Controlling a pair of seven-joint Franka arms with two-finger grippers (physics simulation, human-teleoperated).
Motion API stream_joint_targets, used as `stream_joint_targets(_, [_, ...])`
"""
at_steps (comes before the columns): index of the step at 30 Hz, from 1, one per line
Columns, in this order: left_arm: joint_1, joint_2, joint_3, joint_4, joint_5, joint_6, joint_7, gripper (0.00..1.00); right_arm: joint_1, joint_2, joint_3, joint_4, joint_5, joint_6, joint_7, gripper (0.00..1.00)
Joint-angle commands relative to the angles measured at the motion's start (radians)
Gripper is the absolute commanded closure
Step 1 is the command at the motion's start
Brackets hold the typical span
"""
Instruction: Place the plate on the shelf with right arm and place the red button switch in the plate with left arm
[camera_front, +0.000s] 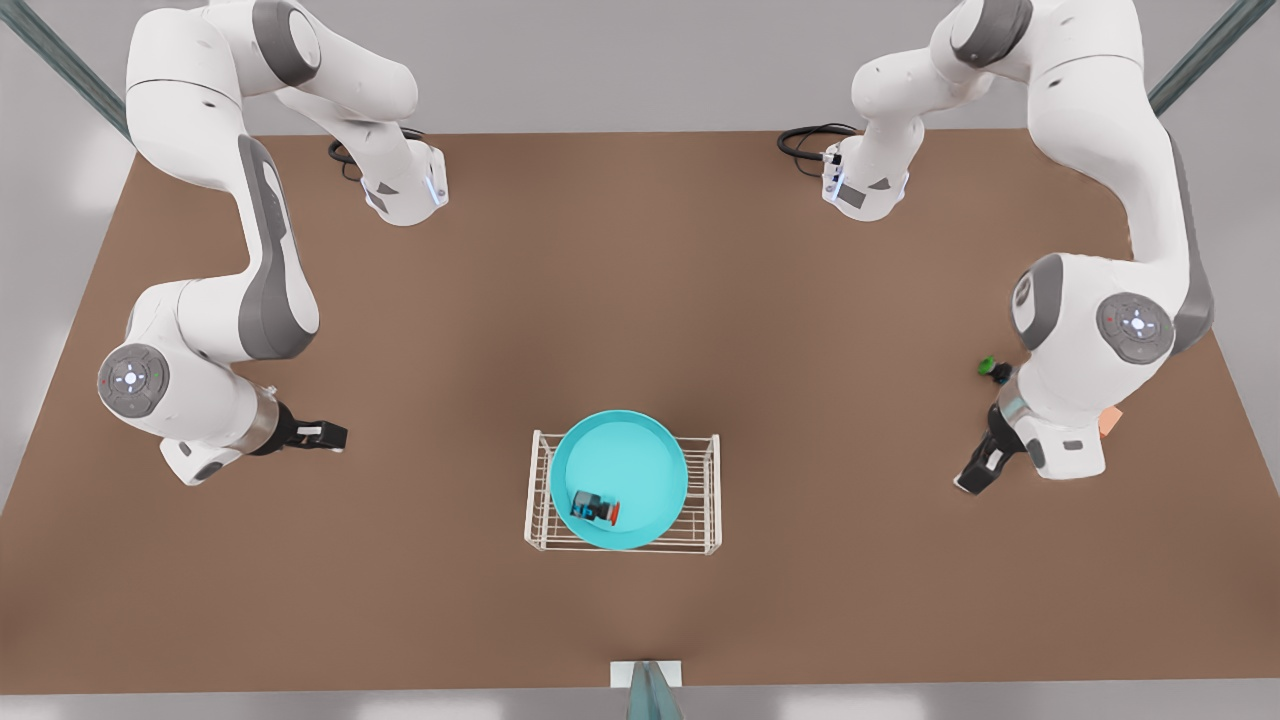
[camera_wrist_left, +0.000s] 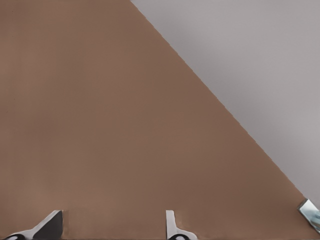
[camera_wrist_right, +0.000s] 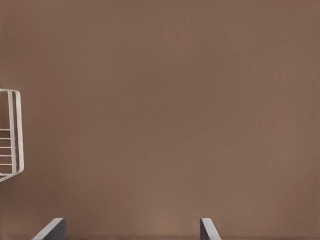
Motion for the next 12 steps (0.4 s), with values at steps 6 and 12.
stream_joint_targets(6, [0.047, -0.222, 0.010, -0.207, -0.114, -0.156, 0.966, 0.00, 0.000, -0.001, 0.000, 0.000, 0.002, 0.005, -0.043, 0.00])
stream_joint_targets(12, [-0.269, -0.162, 0.275, -0.098, -0.126, -0.192, 1.019, 0.00, 0.000, 0.004, 0.000, 0.000, 0.002, 0.005, -0.043, 0.00])
